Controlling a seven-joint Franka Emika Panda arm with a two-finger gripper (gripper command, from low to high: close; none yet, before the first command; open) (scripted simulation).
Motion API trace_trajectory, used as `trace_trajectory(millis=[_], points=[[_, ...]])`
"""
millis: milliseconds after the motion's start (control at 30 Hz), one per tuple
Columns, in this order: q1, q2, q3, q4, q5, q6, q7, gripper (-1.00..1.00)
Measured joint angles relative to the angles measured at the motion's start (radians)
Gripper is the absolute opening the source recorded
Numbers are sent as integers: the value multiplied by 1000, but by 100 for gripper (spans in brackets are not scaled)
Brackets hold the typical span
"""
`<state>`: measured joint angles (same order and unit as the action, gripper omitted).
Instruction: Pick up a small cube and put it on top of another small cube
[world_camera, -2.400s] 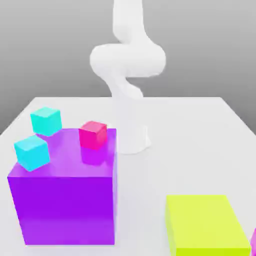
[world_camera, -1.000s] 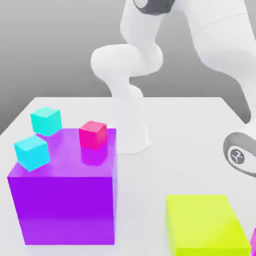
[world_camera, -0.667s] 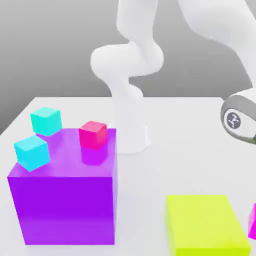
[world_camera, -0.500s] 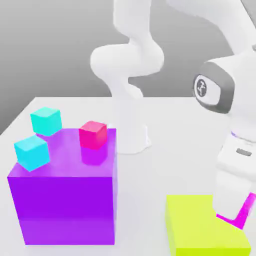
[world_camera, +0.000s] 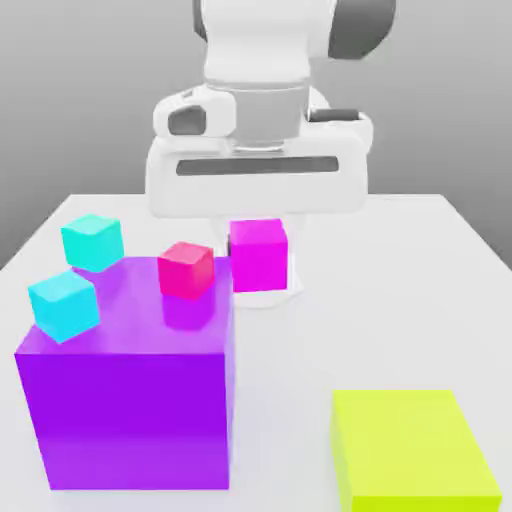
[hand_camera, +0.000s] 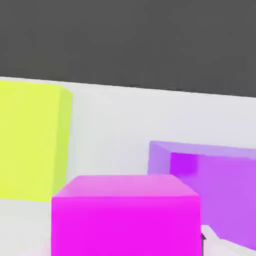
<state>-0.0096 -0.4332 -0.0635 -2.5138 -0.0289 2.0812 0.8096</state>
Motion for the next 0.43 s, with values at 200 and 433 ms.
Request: trace_trajectory(millis=[200,433], points=[[-129,-199,-17,-105,-17,-94,169,-100],[-153,-161,-18,-224,-19,65,182,100]])
